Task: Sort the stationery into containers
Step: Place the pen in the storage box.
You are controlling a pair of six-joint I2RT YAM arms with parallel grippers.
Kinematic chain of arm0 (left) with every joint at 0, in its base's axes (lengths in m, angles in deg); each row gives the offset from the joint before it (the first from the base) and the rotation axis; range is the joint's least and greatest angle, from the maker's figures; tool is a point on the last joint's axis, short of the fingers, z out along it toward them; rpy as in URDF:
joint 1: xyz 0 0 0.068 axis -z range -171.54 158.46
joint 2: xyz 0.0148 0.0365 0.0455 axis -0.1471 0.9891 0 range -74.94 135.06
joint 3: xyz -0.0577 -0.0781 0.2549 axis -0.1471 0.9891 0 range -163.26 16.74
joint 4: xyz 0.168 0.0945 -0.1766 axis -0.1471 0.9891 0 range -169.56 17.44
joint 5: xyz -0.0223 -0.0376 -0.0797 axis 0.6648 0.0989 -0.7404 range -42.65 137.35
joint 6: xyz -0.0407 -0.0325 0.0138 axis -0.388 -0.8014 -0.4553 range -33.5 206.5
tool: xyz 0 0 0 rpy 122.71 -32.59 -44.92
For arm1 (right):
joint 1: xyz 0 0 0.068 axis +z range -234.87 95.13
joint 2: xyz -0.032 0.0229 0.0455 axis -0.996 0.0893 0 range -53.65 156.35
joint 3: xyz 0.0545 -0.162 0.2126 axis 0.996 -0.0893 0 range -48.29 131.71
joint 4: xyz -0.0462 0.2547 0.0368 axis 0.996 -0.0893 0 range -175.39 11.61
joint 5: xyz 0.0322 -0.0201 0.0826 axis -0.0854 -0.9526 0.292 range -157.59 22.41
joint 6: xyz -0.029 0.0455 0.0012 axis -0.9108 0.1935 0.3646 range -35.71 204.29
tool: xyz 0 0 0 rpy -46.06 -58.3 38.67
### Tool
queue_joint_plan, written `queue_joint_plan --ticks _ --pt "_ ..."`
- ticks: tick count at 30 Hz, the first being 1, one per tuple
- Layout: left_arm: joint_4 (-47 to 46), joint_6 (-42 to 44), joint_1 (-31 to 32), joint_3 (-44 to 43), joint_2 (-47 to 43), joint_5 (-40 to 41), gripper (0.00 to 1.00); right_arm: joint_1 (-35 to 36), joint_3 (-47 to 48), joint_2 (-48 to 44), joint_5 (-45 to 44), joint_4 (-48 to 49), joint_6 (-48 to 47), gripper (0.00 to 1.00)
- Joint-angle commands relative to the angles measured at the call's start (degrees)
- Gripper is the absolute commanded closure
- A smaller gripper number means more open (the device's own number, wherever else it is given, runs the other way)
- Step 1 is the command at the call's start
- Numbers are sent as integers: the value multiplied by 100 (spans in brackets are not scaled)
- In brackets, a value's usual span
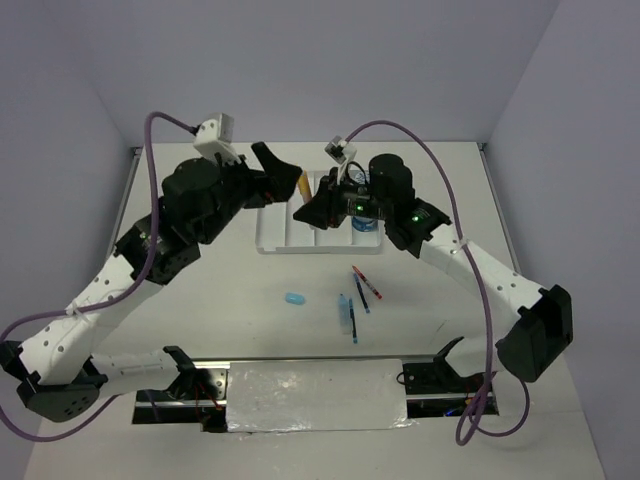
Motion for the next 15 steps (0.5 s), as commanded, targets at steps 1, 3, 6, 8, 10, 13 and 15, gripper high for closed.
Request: queue_joint_plan --ticks 1,3,6,8,10,13,15 --pt "2263 -91 -265 -1224 179 1802 1 -102 -463 223 -808 847 241 100" --pt "2809 -180 -292 -1797 197 2540 1 -128 -359 416 -1072 593 215 100" --pt "3222 -233 -301 -1913 -30 3149 1 -172 150 987 -1563 -14 258 100" --pt "3250 -14 -301 -1563 -206 3115 1 -216 738 1567 -2132 -634 372 99" --pt "3189 258 -309 -1020 -487 2852 1 -242 1642 2401 -2494 -1215 504 98" --pt "2908 601 -318 -46 -900 2517 1 -278 2891 3482 -3356 -2420 855 95" --pt "2724 690 -318 449 -1208 2412 1 -278 3557 4087 -3637 -2826 961 93"
